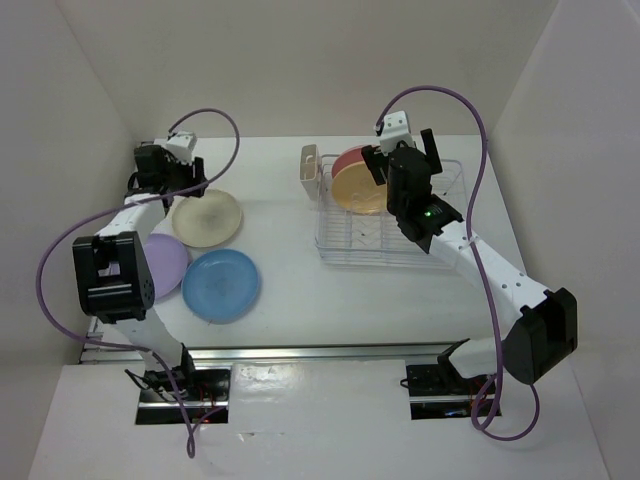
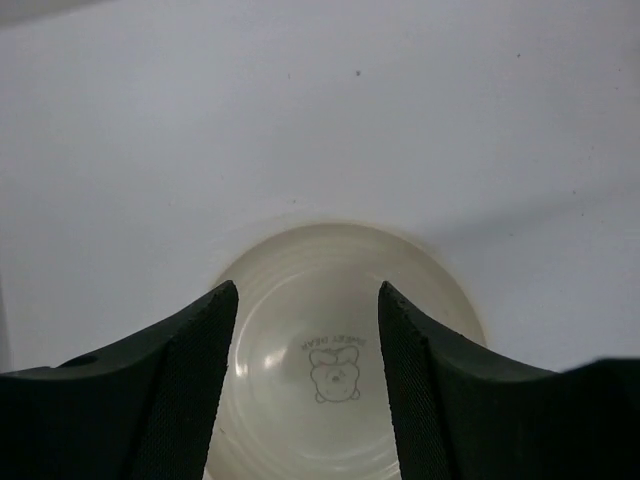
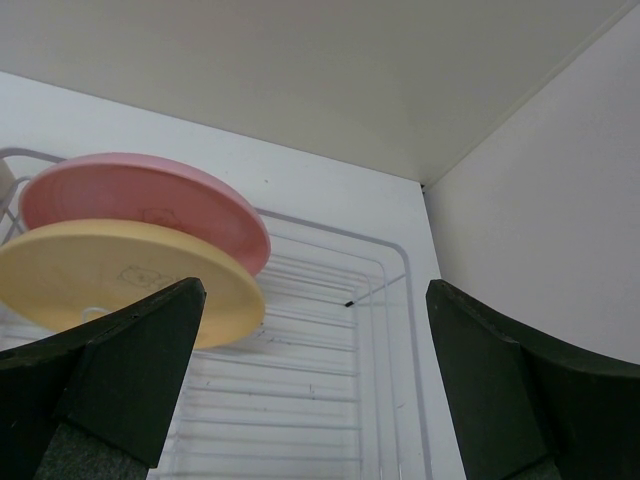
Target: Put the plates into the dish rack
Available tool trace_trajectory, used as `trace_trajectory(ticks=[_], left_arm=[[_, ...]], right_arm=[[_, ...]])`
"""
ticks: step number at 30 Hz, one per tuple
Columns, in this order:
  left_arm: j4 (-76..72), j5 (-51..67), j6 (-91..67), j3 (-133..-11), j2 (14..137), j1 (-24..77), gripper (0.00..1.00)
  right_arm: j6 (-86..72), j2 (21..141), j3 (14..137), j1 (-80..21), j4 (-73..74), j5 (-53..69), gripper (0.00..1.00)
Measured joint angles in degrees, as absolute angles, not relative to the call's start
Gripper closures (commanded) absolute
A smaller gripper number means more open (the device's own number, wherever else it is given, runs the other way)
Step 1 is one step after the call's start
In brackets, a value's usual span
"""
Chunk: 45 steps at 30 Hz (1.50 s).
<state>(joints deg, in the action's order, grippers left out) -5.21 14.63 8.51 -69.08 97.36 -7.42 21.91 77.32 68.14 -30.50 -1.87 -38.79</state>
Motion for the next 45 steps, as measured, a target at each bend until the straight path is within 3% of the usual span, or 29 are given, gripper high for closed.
trace_trajectory(ticks=[8, 14, 17, 20, 36, 45], left_arm=[[3.1, 21.3, 3.1, -71.4, 108.0, -18.3, 0.37], [5.7, 21.3, 2.6, -74.0, 111.6, -19.1, 0.37], [6.4, 21.3, 2.7, -76.6, 113.7, -18.9, 0.43], [7.3, 21.4, 2.9, -78.5, 115.7, -18.7, 0.43], [8.2, 24.2, 3.3, -78.5, 108.4, -18.7, 0.34], [6.9, 21.2, 4.6, -80.7, 108.1, -18.7, 0.35]], right_arm=[[21.5, 77.3, 68.1, -30.5, -1.9, -38.4, 0.0], [21.2, 77.3, 68.2, -30.5, -1.9, -38.3, 0.0], [21.1, 77.3, 68.2, -30.5, -1.9, -38.4, 0.0], [21.1, 77.3, 68.2, -30.5, -1.9, -38.4, 0.0], [21.1, 78.1, 68.3, -30.5, -1.7, -38.3, 0.0], [21.0, 78.1, 68.4, -30.5, -1.7, -38.1, 0.0]])
